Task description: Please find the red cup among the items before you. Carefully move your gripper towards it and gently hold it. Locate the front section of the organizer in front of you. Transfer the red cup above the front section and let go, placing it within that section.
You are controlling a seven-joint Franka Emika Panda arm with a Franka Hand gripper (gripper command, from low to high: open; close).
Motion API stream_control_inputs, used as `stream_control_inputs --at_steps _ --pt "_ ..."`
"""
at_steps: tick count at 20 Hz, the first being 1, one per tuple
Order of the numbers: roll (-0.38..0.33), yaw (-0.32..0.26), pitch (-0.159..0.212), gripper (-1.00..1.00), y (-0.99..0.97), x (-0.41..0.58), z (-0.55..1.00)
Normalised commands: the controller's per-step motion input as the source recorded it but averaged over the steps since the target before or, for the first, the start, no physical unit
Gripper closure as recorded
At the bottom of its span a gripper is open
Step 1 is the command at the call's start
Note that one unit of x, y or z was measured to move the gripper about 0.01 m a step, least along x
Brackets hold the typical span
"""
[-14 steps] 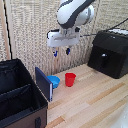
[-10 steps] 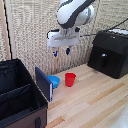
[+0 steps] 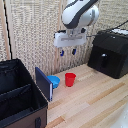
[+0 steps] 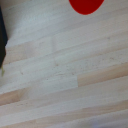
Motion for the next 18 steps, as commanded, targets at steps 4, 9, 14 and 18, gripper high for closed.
stream_control_inputs --at_steps 4,9,14,18 --pt "0.034 -0.019 0.036 -1.0 -0.39 0.0 -0.3" --pt "0.011 -0.002 0.028 -1.0 -0.26 0.035 -0.38" --pt "0.032 0.0 0.035 -1.0 -0.32 0.018 -0.44" --pt "0.043 0.0 0.036 -1.0 -0.4 0.0 -0.49"
